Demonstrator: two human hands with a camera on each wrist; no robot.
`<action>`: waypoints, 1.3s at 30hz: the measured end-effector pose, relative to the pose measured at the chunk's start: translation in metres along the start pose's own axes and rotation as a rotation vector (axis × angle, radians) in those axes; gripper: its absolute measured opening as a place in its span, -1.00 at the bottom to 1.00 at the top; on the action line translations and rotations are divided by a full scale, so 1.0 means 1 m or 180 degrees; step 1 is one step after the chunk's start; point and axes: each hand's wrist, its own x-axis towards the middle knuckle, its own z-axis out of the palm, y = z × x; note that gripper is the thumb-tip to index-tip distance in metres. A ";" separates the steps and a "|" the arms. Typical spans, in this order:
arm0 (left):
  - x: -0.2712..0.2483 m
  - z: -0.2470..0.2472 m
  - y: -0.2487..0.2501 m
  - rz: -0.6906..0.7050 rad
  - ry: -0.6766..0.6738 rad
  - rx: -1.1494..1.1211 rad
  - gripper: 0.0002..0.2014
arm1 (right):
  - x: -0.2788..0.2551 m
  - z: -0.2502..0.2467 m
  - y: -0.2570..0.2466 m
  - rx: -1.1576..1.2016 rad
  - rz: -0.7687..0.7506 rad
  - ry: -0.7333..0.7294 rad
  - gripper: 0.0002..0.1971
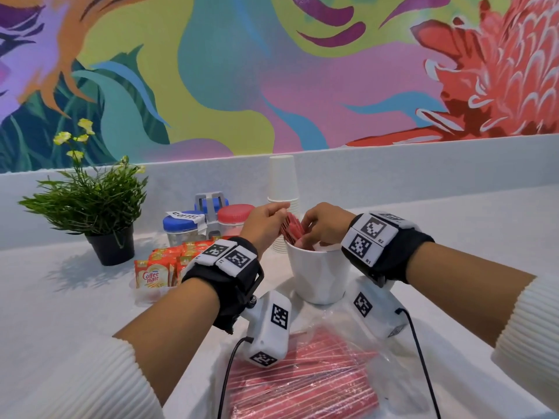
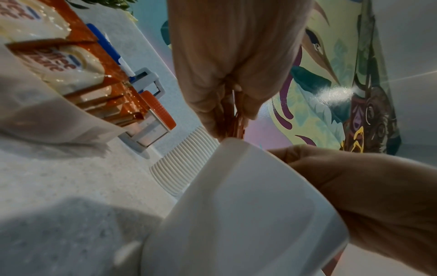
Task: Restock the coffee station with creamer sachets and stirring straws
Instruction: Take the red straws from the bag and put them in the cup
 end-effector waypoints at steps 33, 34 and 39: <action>0.005 -0.004 0.000 0.0154 -0.0643 0.1968 -0.66 | -0.001 0.006 0.006 -0.0467 -0.0312 -0.0103 -0.78; 0.004 -0.004 0.000 0.0085 -0.0708 0.2035 -0.64 | -0.001 0.006 0.006 -0.0547 -0.0312 -0.0108 -0.77; -0.012 -0.007 0.018 -0.0145 -0.0720 0.2322 -0.50 | -0.009 -0.003 0.002 -0.0416 -0.0311 0.0012 -0.69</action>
